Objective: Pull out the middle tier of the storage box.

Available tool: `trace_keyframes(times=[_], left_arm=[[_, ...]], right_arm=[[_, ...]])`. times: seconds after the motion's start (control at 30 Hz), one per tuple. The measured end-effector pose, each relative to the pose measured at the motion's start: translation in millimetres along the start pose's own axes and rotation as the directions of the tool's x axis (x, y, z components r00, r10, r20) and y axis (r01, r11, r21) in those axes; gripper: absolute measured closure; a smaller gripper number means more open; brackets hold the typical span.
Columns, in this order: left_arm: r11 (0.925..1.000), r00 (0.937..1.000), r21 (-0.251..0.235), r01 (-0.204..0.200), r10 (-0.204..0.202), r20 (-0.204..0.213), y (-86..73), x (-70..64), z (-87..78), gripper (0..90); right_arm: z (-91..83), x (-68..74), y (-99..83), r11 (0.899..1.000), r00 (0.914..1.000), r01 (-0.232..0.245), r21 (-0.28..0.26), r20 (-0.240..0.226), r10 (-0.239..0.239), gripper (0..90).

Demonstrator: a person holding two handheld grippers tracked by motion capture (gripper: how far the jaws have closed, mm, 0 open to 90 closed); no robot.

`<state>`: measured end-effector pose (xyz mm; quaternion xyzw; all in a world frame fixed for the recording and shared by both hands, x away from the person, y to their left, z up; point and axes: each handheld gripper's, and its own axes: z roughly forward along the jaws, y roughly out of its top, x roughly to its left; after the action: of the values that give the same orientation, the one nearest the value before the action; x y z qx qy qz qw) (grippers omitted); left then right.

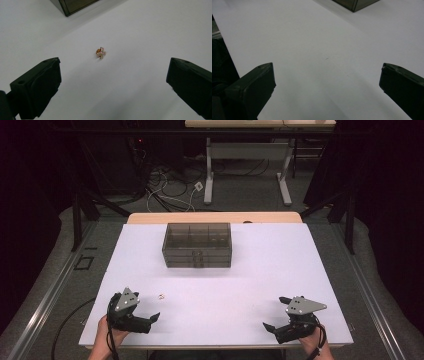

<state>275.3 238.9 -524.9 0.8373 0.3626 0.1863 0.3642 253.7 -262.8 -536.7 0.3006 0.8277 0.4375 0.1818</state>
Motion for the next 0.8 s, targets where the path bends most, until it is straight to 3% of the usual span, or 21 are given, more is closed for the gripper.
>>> trace_keyframes(times=[0.27,0.37,0.53,0.67,0.8], left_arm=[[0.9987,0.9996,0.042,-0.03,0.03,0.0,14.1,9.7,7.1,0.0],[0.9945,0.9989,0.095,-0.044,0.045,-0.012,24.0,12.6,11.8,0.0],[0.9901,0.9976,0.124,-0.065,0.067,-0.015,31.9,12.1,16.6,0.0],[0.9864,0.997,0.146,-0.075,0.077,-0.01,39.2,12.6,22.5,0.0],[0.9808,0.9981,0.185,-0.061,0.059,0.016,46.6,15.0,28.4,0.0]], right_arm=[[-0.1,-0.5,-0.1,1.0,1.0,-0.001,0.007,-0.001,0.001,0.0],[-0.1,-0.4,-0.1,1.0,1.0,0.0,0.007,0.0,0.0,0.0],[0.1,-0.4,-0.2,1.0,1.0,-0.001,0.007,0.0,0.001,0.0],[0.0,-0.5,-0.3,1.0,1.0,-0.001,0.007,-0.003,0.001,0.0],[-0.1,-1.2,-0.7,1.0,0.9999,-0.008,0.011,-0.006,0.008,0.0]])
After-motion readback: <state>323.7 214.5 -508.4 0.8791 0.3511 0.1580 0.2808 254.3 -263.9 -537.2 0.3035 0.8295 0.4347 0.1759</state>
